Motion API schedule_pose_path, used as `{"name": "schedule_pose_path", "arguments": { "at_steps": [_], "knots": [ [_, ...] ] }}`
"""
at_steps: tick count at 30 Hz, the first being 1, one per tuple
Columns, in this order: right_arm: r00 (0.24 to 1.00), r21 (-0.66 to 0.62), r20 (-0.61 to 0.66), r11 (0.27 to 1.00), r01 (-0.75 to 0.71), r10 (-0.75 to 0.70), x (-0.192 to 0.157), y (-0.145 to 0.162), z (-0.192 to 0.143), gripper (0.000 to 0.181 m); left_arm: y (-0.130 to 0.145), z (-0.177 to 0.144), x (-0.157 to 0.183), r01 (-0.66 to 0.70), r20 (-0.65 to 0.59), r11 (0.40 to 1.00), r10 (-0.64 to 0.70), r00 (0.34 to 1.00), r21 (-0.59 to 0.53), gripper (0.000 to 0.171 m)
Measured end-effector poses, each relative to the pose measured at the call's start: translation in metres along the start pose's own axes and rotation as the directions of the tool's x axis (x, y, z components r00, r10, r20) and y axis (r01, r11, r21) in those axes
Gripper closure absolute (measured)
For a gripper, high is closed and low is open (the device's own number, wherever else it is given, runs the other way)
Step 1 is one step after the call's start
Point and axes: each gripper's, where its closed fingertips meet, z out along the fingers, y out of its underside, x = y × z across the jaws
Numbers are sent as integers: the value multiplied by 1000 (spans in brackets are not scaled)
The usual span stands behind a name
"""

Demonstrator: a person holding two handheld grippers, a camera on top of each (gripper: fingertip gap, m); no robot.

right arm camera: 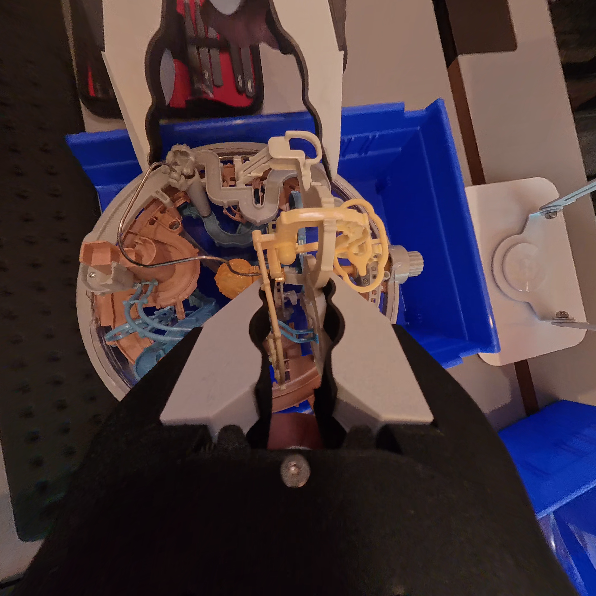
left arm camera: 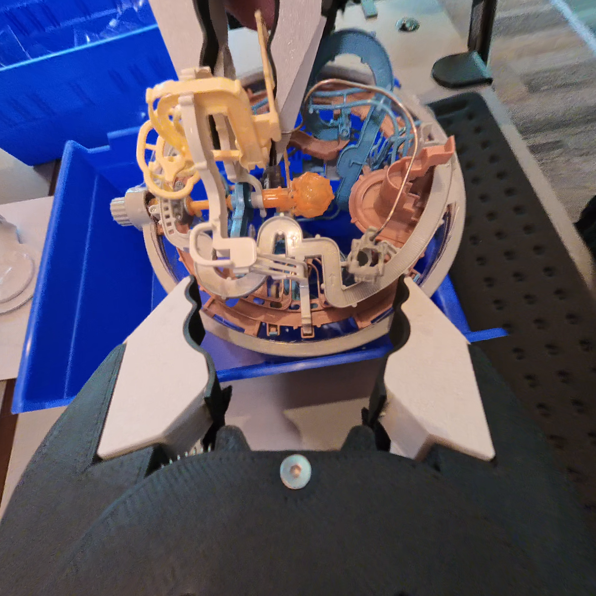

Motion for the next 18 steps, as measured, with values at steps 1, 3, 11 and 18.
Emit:
{"name": "schedule_pose_path", "arguments": {
  "at_steps": [1, 3, 11, 18],
  "knots": [
    [1000, 26, 0, 1000, -7, 7, 1, -3, -2, 155, -4, -5, -3, -1, 7, 1000, 1, 1000, 5, 53],
    [1000, 48, -16, 999, -9, 10, 4, -7, -4, 154, -6, -15, -10, -37, 45, 999, 39, 998, -27, 52],
    [999, 119, 24, 992, -43, 41, -1, 2, 22, 154, 3, -11, -1, 11, -38, 998, -13, 999, -54, 52],
    [997, 12, -18, 997, 71, -70, 1, -6, 0, 154, -6, -4, 1, -24, -35, 999, 22, 999, -41, 47]
  ]
}}
